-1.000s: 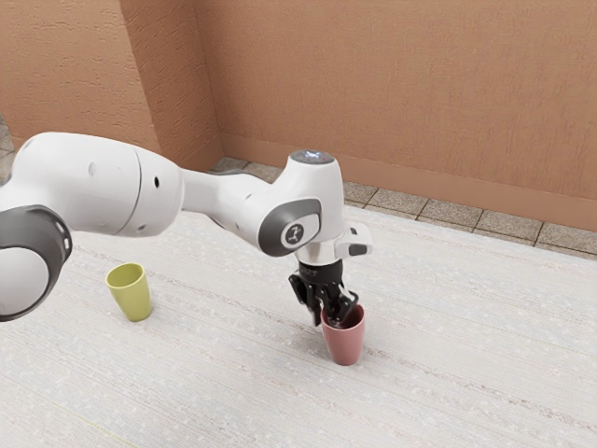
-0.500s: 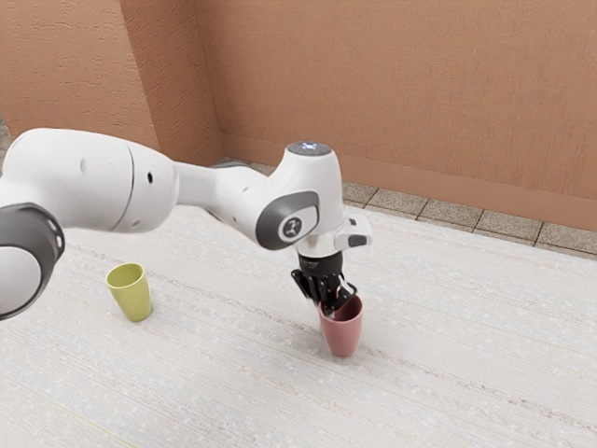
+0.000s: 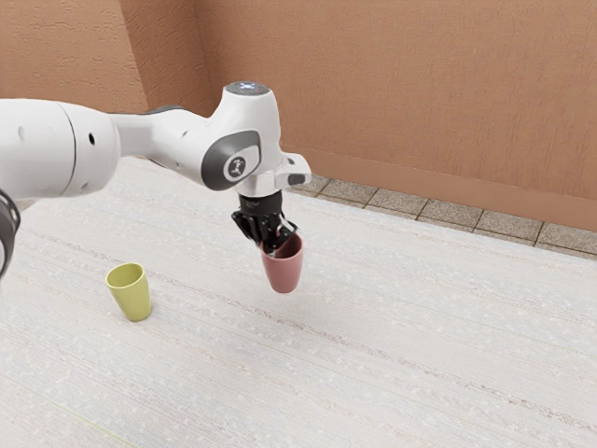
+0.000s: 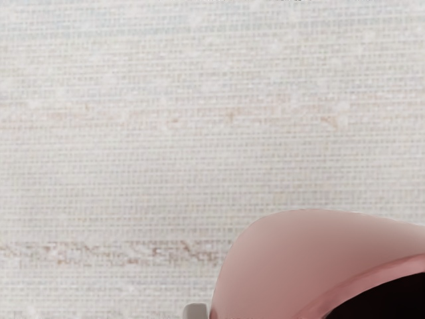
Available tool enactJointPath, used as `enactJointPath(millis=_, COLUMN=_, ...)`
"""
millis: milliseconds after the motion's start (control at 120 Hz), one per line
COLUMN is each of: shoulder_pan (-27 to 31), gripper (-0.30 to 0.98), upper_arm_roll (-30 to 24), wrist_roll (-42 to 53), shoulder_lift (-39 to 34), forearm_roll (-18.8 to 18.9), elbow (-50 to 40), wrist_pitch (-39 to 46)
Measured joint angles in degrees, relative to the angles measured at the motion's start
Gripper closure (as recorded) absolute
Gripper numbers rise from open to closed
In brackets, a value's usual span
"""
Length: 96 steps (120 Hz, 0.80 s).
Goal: Place the right cup onto the left cup
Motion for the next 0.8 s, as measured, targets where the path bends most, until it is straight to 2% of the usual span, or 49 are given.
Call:
enactJointPath(millis=442, shoulder_pan=3.0, gripper=0.79, upper_arm_roll=8.7, wrist_roll=4.5, shoulder_lift=-5.6, forearm_roll=0.1, elbow=-0.6, wrist_pitch=-6.2)
enactJointPath(millis=625, shoulder_pan=5.7, gripper=0.79, upper_arm_roll=10.1, wrist_roll=6.3, shoulder_lift=-7.6, forearm_roll=0.1, elbow=-1.8, wrist_pitch=-7.8)
enactJointPath(millis=800, shoulder_pan=6.4, gripper=0.79, upper_arm_roll=13.7, wrist_roll=8.1, shoulder_lift=-8.0, forearm_roll=-0.4, elbow=-2.9, wrist_pitch=-8.6)
